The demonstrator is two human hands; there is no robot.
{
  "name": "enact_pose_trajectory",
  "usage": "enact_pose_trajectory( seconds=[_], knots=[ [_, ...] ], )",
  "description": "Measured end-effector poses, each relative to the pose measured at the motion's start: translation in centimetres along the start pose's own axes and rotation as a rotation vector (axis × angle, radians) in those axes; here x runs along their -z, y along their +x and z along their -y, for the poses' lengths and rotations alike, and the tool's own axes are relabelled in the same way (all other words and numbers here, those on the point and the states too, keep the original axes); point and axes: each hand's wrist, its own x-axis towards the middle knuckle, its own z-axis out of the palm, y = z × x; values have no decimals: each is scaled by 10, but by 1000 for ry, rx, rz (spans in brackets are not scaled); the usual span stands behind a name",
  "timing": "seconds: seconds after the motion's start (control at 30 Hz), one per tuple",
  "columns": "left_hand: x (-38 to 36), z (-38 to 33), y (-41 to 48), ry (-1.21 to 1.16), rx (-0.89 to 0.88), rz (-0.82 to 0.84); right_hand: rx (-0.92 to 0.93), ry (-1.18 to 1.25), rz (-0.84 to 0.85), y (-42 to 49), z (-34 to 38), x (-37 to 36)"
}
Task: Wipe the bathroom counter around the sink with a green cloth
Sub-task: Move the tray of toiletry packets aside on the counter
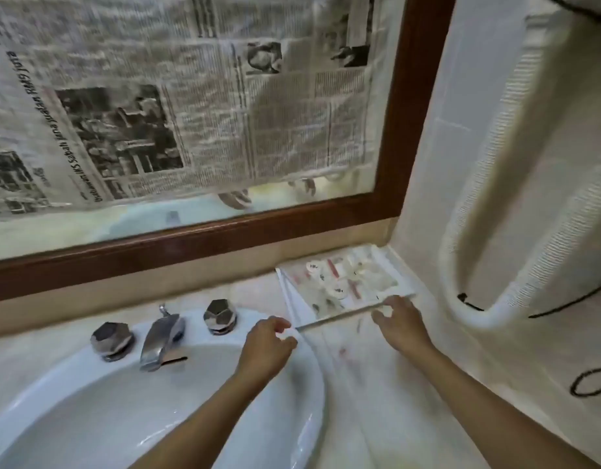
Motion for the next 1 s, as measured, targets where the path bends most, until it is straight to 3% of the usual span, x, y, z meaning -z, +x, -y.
enact_pose_trajectory(
  seconds=[0.23,0.63,0.83,1.0],
  knots=[
    [-30,-5,80,7,65,-141,-2,-47,-48,94,-7,6],
    [-52,-3,145,164,211,-21,-46,-258,-93,154,-13,-14],
    [-48,-3,147,203,246,6,-196,-180,-140,163,-11,-10],
    [-35,1,142,78,288,-36,-311,-66,-65,160,-12,-6]
  ],
)
